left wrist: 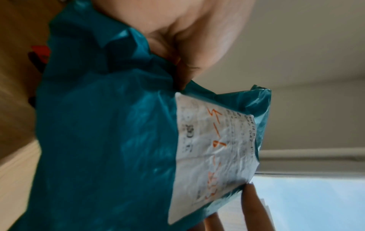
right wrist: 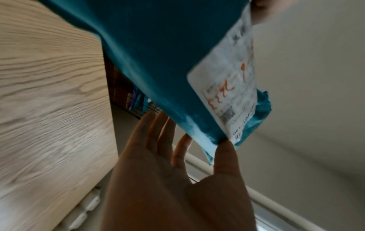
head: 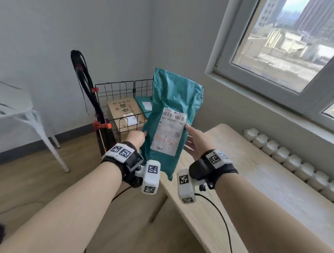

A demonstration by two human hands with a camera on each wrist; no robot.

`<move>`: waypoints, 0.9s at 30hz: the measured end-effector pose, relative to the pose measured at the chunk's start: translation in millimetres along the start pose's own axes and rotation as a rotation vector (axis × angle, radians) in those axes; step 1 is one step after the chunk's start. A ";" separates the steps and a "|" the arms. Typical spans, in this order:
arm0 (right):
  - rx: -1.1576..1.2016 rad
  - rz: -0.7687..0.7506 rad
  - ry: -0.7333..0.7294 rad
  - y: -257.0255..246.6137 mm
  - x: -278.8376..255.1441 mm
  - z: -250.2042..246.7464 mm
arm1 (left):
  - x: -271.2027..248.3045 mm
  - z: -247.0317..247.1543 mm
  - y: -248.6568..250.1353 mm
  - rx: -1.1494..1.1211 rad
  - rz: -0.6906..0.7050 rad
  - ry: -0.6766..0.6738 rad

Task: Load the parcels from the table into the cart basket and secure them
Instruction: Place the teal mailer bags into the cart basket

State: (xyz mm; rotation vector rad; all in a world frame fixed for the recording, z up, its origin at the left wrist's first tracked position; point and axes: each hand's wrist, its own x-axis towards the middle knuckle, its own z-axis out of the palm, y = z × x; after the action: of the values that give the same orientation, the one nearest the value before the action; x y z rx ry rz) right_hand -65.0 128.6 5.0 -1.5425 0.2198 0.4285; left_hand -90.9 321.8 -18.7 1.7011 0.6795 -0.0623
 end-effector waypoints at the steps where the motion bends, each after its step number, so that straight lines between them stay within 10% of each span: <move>1: -0.013 0.000 -0.020 -0.8 6.3 7.9 | 7.6 -3.5 -0.5 -0.056 -0.021 -0.001; 27: -0.077 0.010 -0.029 -85.6 326.9 158.7 | 285.4 -74.0 97.6 -0.411 -0.161 -0.122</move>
State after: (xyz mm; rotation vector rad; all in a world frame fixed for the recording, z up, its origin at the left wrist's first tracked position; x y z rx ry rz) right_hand 245.5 330.4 -42.9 -1.6100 0.1901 0.4716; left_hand 166.6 495.1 -27.2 1.2376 0.6834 -0.1293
